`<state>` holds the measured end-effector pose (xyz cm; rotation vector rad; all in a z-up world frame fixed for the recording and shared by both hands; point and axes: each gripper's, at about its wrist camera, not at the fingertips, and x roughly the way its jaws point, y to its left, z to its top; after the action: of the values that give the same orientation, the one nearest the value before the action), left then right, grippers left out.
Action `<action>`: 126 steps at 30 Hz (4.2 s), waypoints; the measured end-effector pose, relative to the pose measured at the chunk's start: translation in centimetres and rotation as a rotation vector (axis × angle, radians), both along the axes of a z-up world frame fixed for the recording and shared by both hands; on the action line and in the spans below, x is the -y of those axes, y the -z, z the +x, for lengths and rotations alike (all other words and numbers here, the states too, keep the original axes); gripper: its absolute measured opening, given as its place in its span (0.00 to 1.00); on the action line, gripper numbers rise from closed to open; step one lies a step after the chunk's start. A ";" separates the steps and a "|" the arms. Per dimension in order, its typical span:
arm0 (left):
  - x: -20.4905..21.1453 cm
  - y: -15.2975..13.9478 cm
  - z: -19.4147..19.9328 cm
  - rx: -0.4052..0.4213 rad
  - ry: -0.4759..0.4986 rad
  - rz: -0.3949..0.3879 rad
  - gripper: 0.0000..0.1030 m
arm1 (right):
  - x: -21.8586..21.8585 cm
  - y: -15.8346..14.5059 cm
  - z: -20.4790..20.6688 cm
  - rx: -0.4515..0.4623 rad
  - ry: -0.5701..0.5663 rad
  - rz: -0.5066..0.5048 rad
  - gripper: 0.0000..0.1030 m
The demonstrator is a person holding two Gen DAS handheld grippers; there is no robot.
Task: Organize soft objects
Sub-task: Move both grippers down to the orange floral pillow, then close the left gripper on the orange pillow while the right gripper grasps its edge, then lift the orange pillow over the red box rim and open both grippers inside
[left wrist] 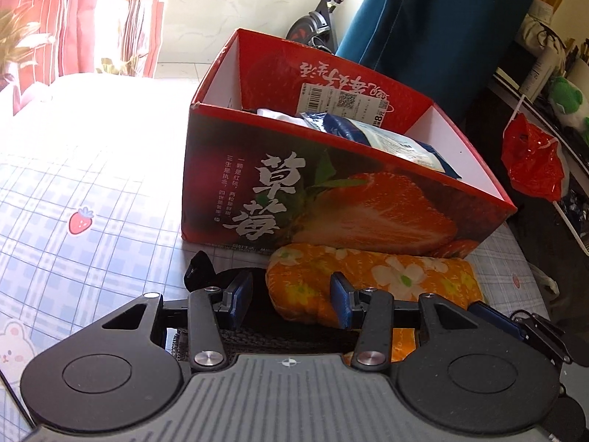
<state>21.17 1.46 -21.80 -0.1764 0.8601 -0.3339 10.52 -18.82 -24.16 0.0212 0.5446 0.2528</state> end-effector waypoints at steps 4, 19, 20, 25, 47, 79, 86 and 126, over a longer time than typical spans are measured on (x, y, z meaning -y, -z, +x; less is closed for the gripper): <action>0.0 1.2 1.3 -0.034 -0.030 -0.015 0.54 | 0.1 0.2 -0.1 0.008 -0.003 0.009 0.40; 2.3 -2.0 -3.6 0.160 0.049 0.028 0.15 | 1.3 -0.3 -1.1 0.007 0.035 0.116 0.40; 2.2 -2.2 -4.4 0.180 0.045 0.027 0.15 | 1.5 -0.4 -1.4 0.012 0.039 0.127 0.40; 1.4 -1.8 -6.6 0.183 -0.008 -0.002 0.14 | 2.5 -1.1 -2.0 0.029 0.081 0.159 0.45; 0.0 1.1 -8.0 0.128 -0.085 0.026 0.15 | 2.2 0.5 -2.3 -0.076 0.068 0.203 0.43; 0.1 1.1 -8.4 0.135 -0.087 0.026 0.14 | 1.4 0.1 -2.7 -0.044 0.029 0.185 0.10; -0.7 -0.7 -8.9 0.200 -0.094 -0.010 0.12 | 2.1 -0.8 -3.3 0.015 0.025 0.220 0.09; 4.4 -6.9 13.8 0.202 0.037 0.100 0.26 | 6.4 -6.1 21.5 -0.137 0.160 0.240 0.14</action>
<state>34.93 -2.90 -14.92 -0.0328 0.6793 -0.3363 31.99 -25.24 -18.11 0.3159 0.6428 0.1597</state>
